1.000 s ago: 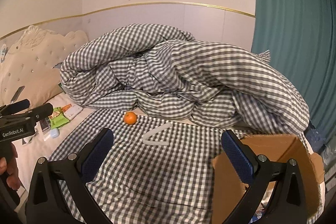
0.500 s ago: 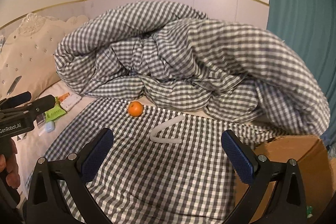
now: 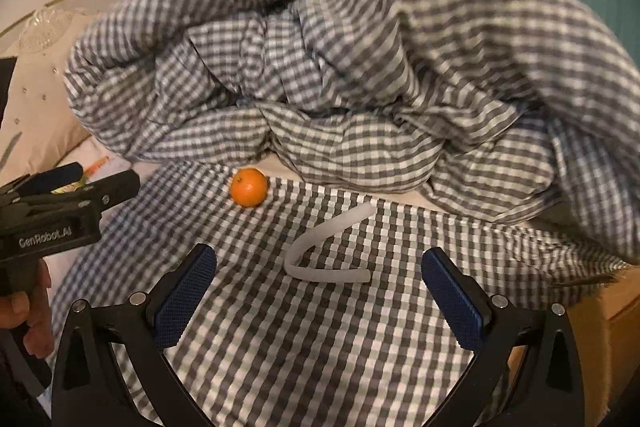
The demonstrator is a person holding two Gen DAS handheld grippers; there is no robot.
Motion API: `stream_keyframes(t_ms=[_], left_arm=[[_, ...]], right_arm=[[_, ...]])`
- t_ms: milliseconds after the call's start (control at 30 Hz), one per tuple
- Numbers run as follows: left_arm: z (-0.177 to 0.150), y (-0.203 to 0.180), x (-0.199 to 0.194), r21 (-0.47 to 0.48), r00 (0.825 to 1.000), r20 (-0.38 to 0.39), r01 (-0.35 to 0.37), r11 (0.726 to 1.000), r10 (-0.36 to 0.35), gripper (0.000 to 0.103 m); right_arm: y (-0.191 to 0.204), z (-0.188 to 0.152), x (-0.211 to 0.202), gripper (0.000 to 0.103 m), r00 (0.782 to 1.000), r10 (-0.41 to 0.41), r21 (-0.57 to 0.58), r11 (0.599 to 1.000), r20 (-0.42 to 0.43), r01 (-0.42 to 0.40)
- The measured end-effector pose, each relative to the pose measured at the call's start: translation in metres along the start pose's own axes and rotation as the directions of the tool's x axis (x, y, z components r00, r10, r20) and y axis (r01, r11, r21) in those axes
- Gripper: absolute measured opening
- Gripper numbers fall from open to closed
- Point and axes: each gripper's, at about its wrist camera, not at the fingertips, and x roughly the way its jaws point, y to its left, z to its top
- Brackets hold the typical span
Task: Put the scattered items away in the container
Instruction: 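Grasp the orange with the left gripper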
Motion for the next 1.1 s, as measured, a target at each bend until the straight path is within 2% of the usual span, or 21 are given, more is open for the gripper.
stream_keyframes(t_ms=[233, 433, 767, 900, 967, 1033, 1100], left_arm=[[0.005, -0.012, 0.078, 0.023, 0.997, -0.076, 0.023, 0.999, -0.021, 0.103], [0.009, -0.026, 0.133, 0.054, 0.993, -0.116, 0.008, 0.998, -0.001, 0.103], [0.012, -0.043, 0.185, 0.052, 0.989, -0.151, 0.008, 0.999, 0.000, 0.102], [0.005, -0.044, 0.203, 0.047, 0.982, -0.191, 0.003, 0.999, 0.006, 0.083], [0.003, -0.043, 0.201, 0.037, 0.984, -0.176, 0.013, 0.999, -0.006, 0.080], [0.002, -0.046, 0.199, 0.048, 0.986, -0.169, 0.017, 0.999, -0.008, 0.065], [0.002, -0.052, 0.196, 0.077, 0.986, -0.164, -0.001, 0.997, 0.014, 0.058]], right_arm=[[-0.005, -0.008, 0.060, 0.103, 0.997, 0.008, 0.005, 1.000, -0.071, -0.007], [-0.011, -0.013, 0.095, 0.103, 0.994, 0.019, 0.004, 1.000, -0.108, -0.019], [-0.020, -0.017, 0.132, 0.103, 0.989, 0.056, 0.019, 0.998, -0.136, -0.054], [-0.011, -0.019, 0.140, 0.103, 0.987, 0.085, 0.010, 0.996, -0.140, -0.084], [-0.003, -0.020, 0.142, 0.103, 0.985, 0.091, -0.014, 0.995, -0.144, -0.094], [0.003, -0.022, 0.142, 0.103, 0.985, 0.097, -0.028, 0.994, -0.141, -0.102], [0.009, -0.024, 0.143, 0.103, 0.983, 0.109, -0.033, 0.993, -0.146, -0.115]])
